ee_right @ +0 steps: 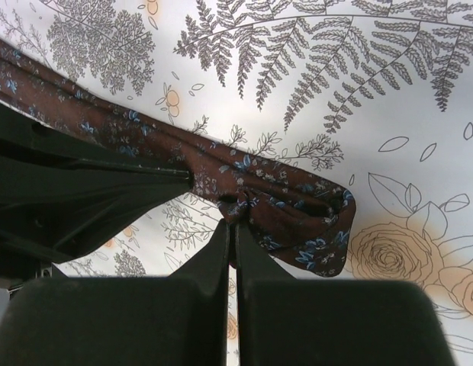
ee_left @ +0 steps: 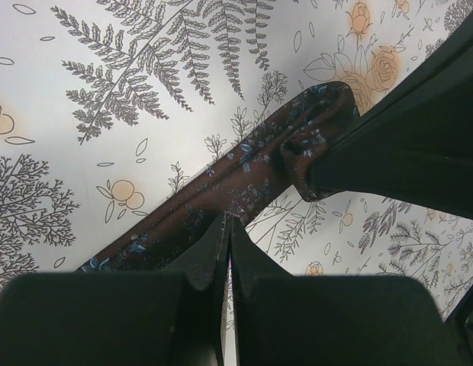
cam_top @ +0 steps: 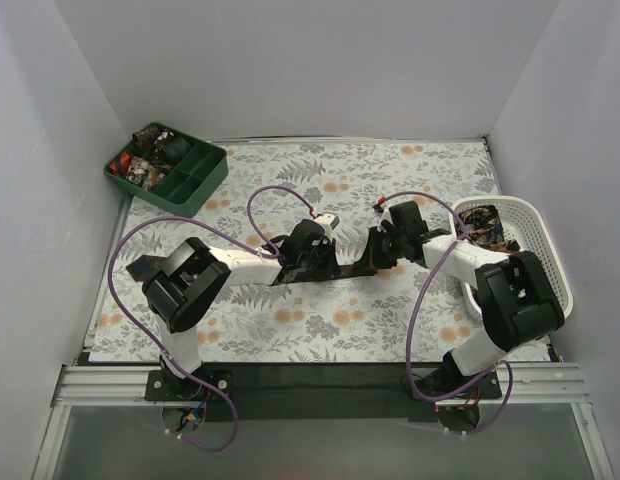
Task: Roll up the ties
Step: Roll the tie
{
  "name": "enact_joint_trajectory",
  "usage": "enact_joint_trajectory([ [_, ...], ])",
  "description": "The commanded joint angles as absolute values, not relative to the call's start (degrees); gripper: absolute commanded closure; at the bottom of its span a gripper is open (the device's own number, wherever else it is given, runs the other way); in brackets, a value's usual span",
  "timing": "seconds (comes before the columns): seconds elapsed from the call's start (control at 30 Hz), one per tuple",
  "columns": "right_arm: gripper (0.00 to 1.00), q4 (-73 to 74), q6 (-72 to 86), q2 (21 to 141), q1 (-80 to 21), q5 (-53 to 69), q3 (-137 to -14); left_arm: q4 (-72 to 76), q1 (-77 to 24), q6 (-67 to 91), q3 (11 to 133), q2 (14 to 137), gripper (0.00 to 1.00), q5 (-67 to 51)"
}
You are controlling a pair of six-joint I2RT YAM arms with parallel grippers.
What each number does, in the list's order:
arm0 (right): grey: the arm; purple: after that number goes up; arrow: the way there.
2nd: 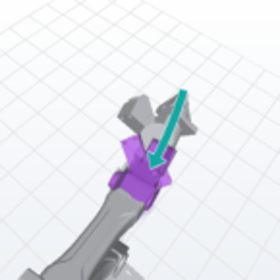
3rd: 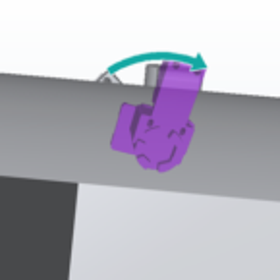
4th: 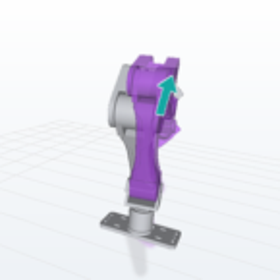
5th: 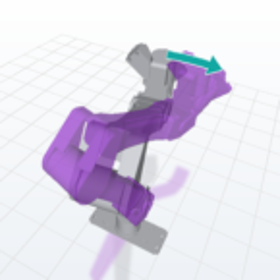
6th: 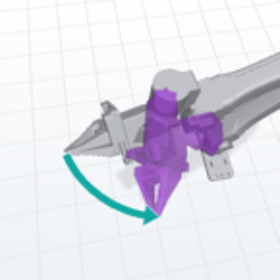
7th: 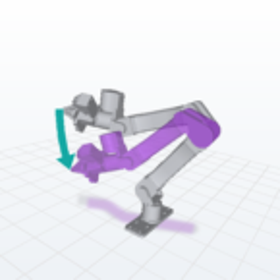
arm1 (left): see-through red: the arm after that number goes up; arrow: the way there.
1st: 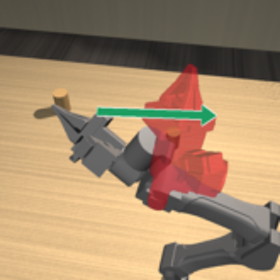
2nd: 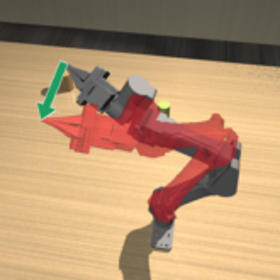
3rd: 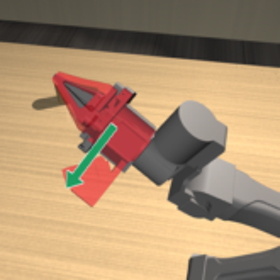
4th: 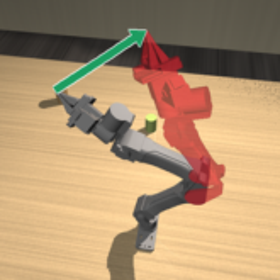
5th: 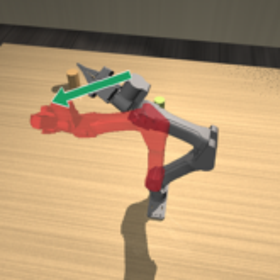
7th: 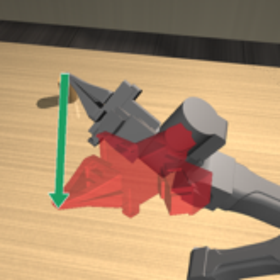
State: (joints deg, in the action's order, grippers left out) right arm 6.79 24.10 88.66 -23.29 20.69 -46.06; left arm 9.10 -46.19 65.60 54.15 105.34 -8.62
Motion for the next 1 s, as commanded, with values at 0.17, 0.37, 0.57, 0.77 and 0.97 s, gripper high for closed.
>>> enact_joint_trajectory([
  [0.17, 0.99, 0.6, 27.1, 91.1, -23.6, 20.2, -45.7, 10.2, -46.1, 65.8, 55.8, 105.4, 1.0, -9.9],
  [0.37, 0.81, -6.8, 28.6, 91.8, -23.5, 23.0, -42.2, 10.3, -46.1, 65.9, 56.2, 104.9, 1.0, -9.8],
  [0.57, 0.61, -7.9, 28.5, 93.1, -23.4, 24.5, -42.1, 10.0, -46.1, 65.8, 56.6, 104.4, 0.99, -9.7],
  [0.77, 0.48, -10.7, 30.2, 92.6, -22.6, 27.4, -41.0, 9.9, -46.1, 66.2, 57.4, 103.8, 0.97, -9.7],
  [0.97, 0.39, -13.4, 32.4, 93.0, -21.6, 30.1, -40.2, 10.2, -46.1, 67.4, 59.1, 104.8, 0.92, -9.8],
])
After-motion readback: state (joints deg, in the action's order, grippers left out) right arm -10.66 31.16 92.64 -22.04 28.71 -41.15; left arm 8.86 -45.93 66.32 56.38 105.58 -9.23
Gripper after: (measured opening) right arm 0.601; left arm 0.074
